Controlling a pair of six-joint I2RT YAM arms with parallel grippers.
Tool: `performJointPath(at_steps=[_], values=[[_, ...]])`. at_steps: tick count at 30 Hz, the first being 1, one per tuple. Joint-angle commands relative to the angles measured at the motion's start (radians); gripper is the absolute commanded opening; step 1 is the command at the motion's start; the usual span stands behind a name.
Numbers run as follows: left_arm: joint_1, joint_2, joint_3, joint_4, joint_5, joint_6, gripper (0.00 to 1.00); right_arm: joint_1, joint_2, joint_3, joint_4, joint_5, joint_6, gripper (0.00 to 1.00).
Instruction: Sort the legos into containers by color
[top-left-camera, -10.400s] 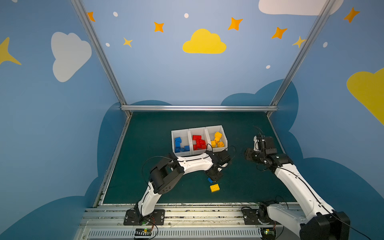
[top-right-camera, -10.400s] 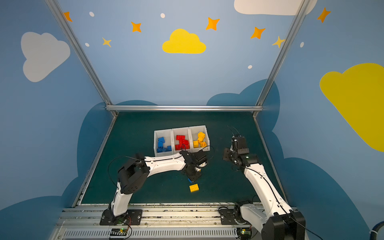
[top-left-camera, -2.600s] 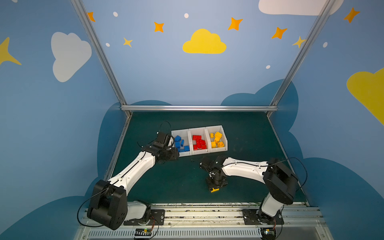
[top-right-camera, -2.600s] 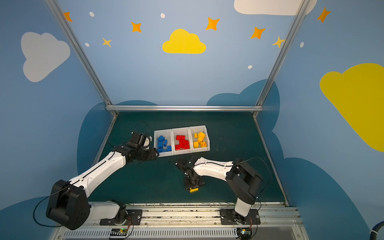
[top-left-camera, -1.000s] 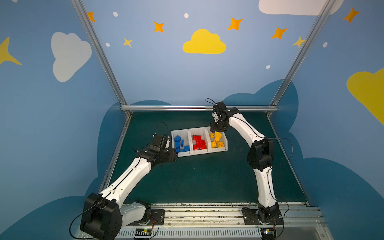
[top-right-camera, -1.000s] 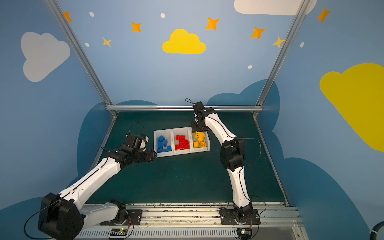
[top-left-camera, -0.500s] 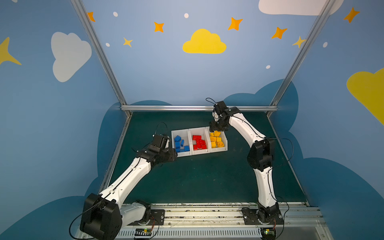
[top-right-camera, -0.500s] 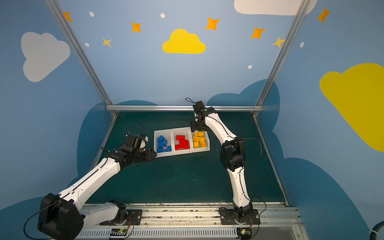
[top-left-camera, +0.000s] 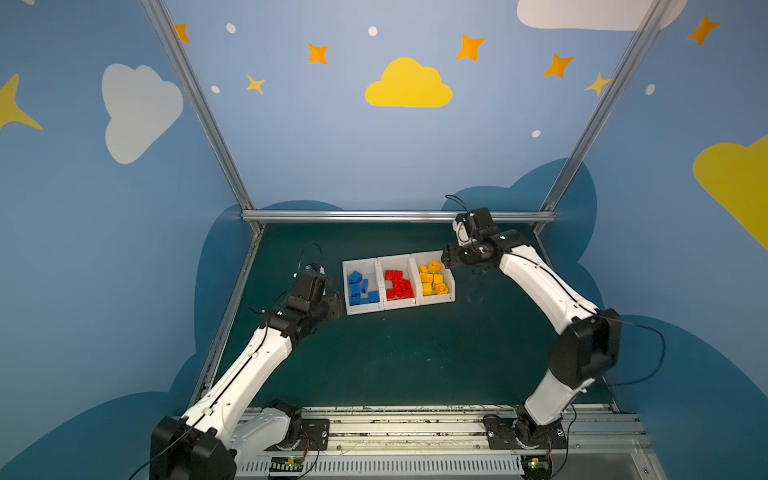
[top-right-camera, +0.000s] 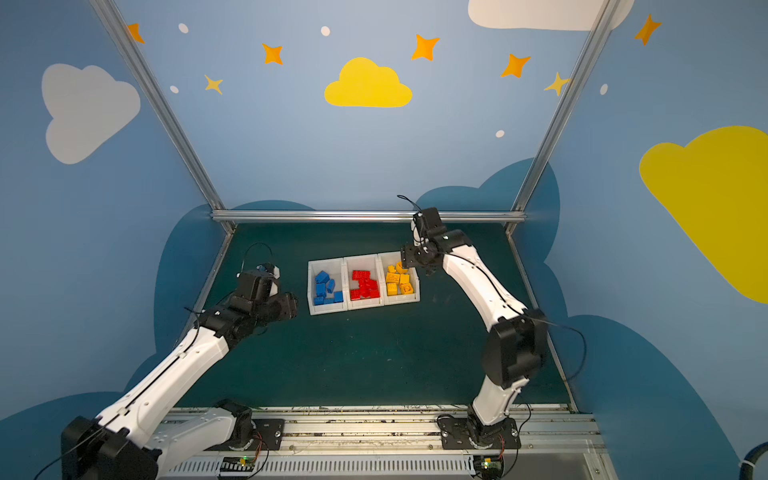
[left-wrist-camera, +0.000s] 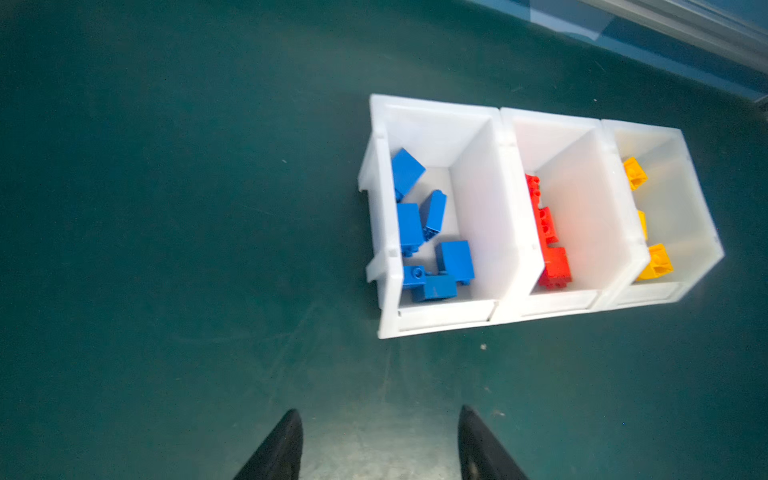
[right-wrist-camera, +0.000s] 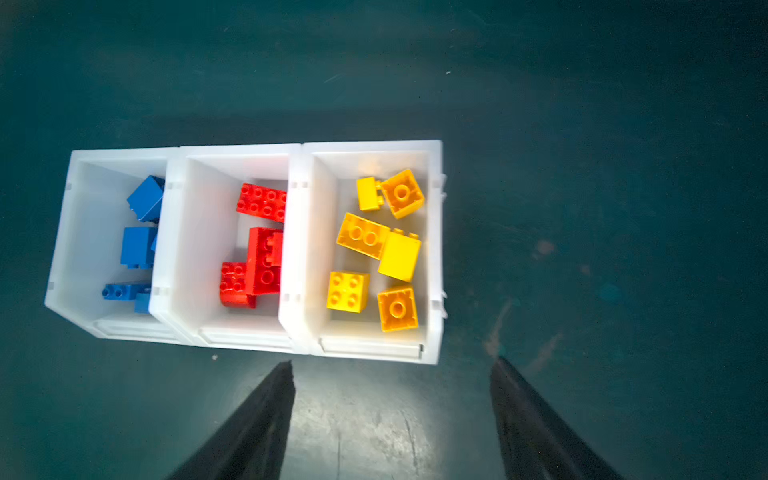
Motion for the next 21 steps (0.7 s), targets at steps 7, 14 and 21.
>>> performJointPath(at_steps=[7, 14, 21], values=[[0.101, -0.209, -0.200, 0.318, -0.287, 0.101, 0.95, -0.177, -0.493, -0.613, 0.602, 0.214, -0.055, 0.85], [0.177, -0.106, -0.519, 0.950, -0.303, 0.361, 1.00, -0.269, -0.513, -0.931, 0.889, 0.233, -0.074, 0.89], [0.304, 0.192, -0.499, 1.068, -0.192, 0.275, 1.00, -0.278, -0.258, -0.981, 1.065, 0.263, -0.130, 0.99]])
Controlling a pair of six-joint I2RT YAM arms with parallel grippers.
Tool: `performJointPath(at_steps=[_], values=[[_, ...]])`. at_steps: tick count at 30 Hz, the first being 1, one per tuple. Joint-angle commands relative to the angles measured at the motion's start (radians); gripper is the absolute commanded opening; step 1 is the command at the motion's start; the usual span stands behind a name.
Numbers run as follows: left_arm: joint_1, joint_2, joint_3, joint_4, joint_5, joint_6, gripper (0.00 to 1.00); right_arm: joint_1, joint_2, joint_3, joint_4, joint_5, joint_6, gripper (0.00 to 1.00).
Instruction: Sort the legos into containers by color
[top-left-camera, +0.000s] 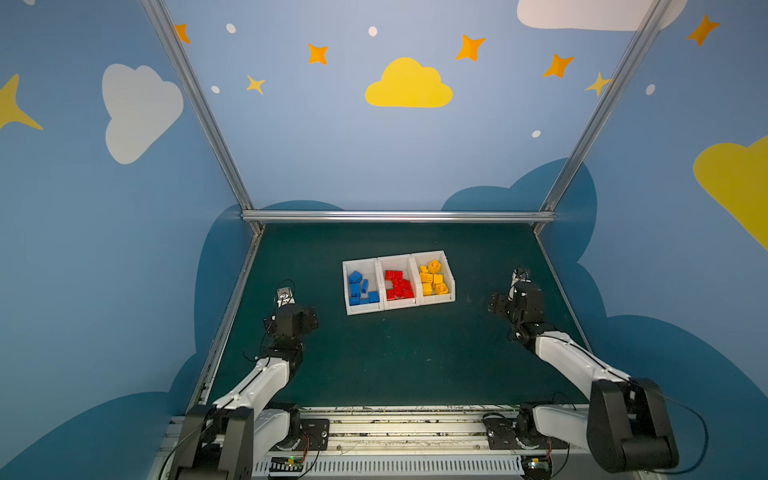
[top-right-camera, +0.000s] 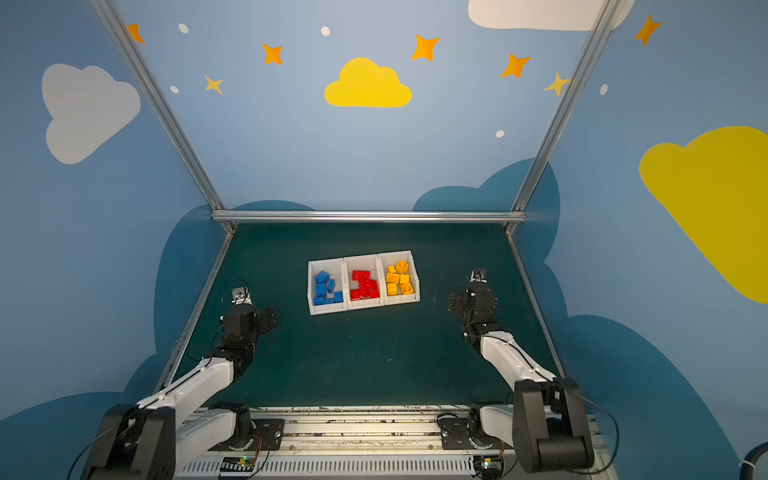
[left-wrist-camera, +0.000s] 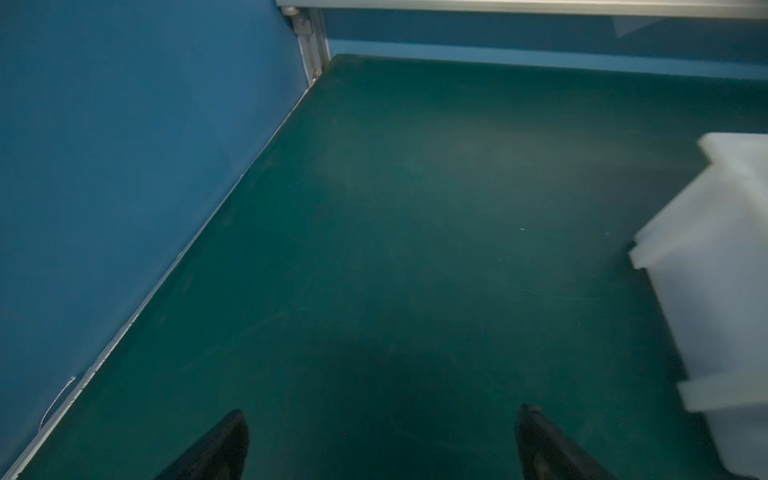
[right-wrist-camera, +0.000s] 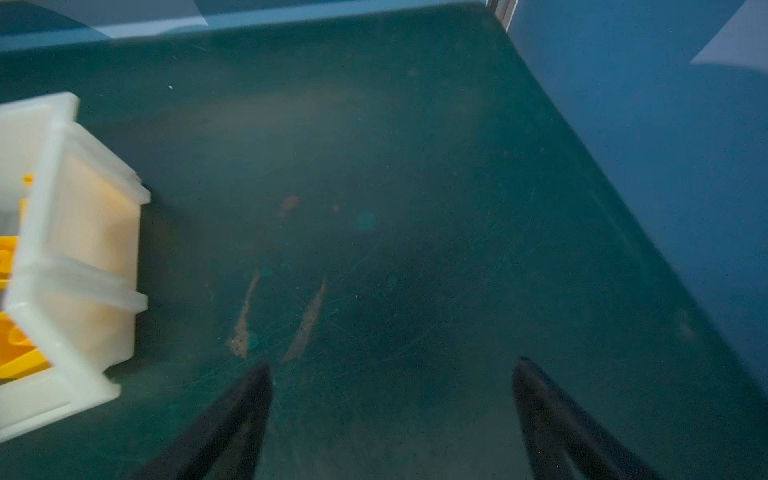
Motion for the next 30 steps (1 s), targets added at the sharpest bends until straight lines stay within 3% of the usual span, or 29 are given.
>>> performJointPath(at_steps=[1, 2, 3, 6, 8, 11, 14, 30], values=[[0.030, 0.115, 0.037, 0.242, 0.034, -0.024, 1.00, -0.004, 0.075, 0.023, 0.147, 0.009, -0.032, 0.99], [0.034, 0.150, 0.056, 0.260, 0.038, -0.016, 1.00, -0.026, 0.118, 0.032, 0.158, -0.036, -0.017, 0.99], [0.040, 0.182, 0.073, 0.275, 0.071, 0.019, 1.00, -0.038, 0.158, 0.007, 0.255, -0.070, -0.078, 0.99], [0.050, 0.308, 0.096, 0.385, 0.157, 0.047, 1.00, -0.081, 0.138, -0.050, 0.312, -0.124, -0.012, 0.99], [0.044, 0.349, 0.130, 0.342, 0.306, 0.133, 1.00, -0.084, 0.141, -0.041, 0.294, -0.123, -0.002, 0.99], [0.041, 0.396, 0.073, 0.511, 0.302, 0.115, 1.00, -0.081, 0.146, -0.027, 0.271, -0.114, 0.004, 0.99], [0.040, 0.358, 0.112, 0.373, 0.308, 0.137, 1.00, -0.078, 0.147, -0.021, 0.264, -0.108, 0.005, 0.99], [0.038, 0.360, 0.103, 0.398, 0.306, 0.137, 1.00, -0.070, 0.144, -0.012, 0.241, -0.096, 0.009, 0.99]])
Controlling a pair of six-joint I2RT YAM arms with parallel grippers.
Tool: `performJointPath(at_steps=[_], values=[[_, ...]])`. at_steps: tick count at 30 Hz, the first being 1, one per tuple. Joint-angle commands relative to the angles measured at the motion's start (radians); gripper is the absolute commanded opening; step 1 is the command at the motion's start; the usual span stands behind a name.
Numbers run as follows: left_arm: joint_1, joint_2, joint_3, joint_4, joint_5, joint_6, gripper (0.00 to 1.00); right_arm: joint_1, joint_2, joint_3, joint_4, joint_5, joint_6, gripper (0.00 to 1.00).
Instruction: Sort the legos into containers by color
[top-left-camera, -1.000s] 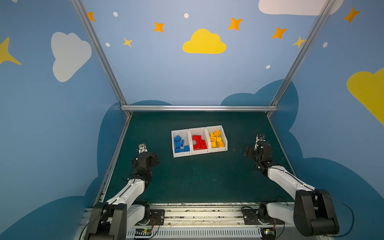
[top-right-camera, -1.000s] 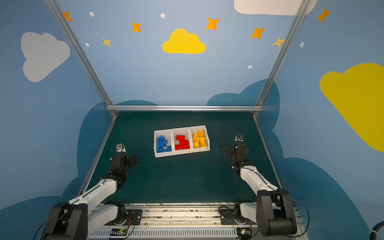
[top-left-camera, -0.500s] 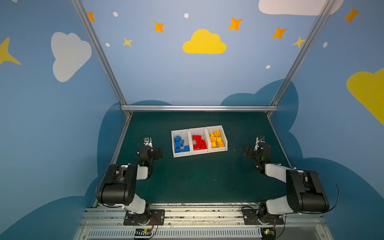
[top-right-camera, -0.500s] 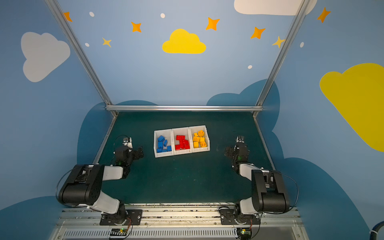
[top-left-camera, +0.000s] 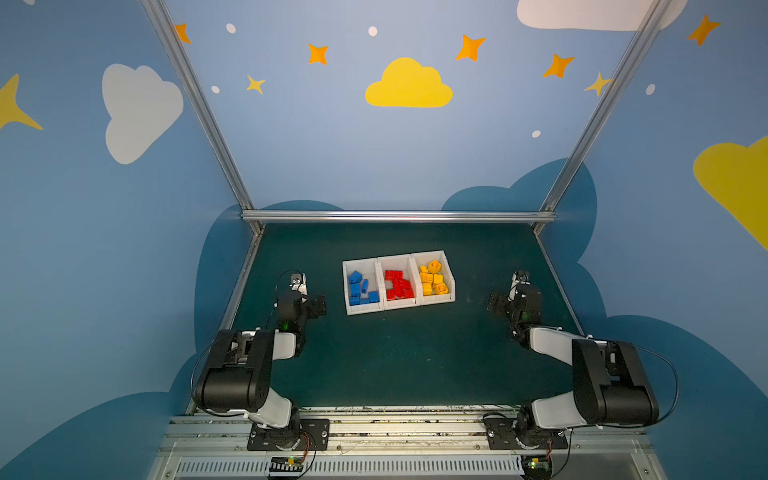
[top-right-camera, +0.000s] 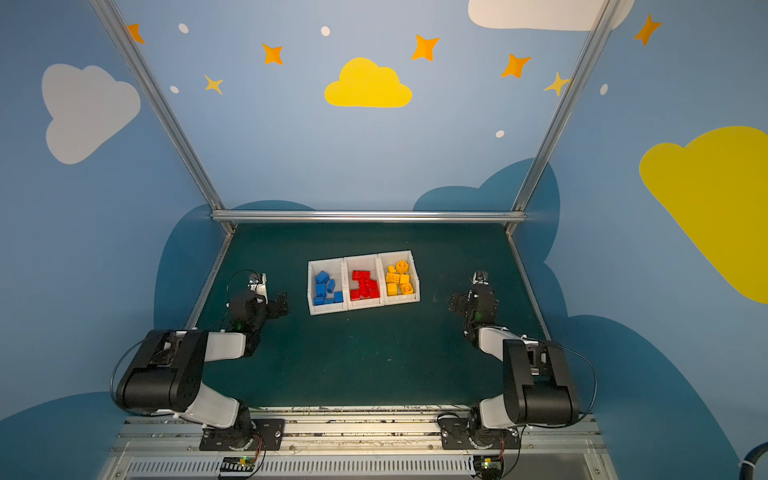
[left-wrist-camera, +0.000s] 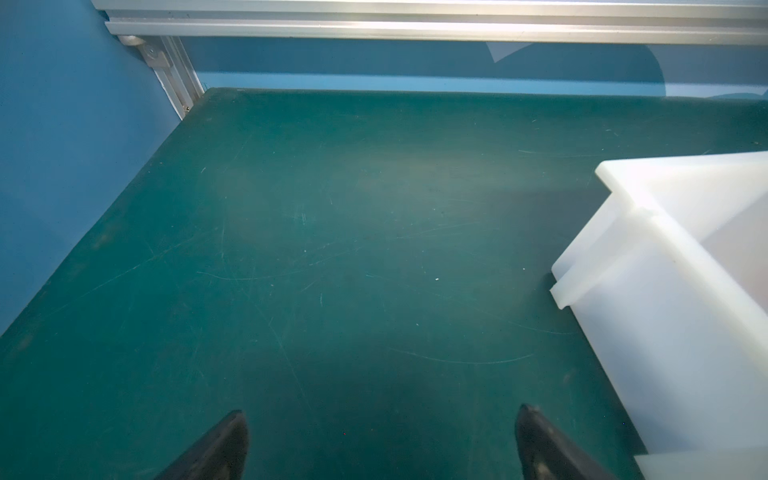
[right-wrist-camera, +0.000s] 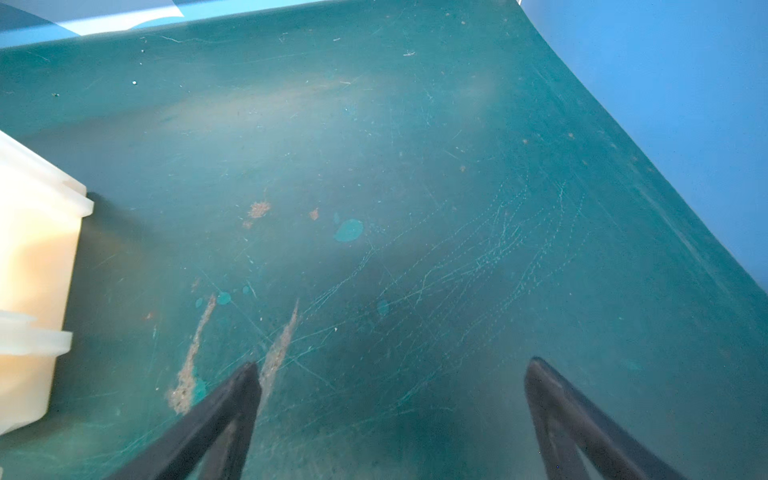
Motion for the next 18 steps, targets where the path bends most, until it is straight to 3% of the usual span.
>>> performJointPath(at_steps=[1, 18], values=[[0.000, -0.021, 0.011, 0.010, 0.010, 0.008, 1.00, 0.006, -0.006, 0.024, 0.003, 0.004, 0.009, 0.99], [0.000, -0.022, 0.012, 0.010, 0.010, 0.008, 1.00, 0.002, -0.007, 0.027, 0.000, -0.010, 0.007, 0.99]])
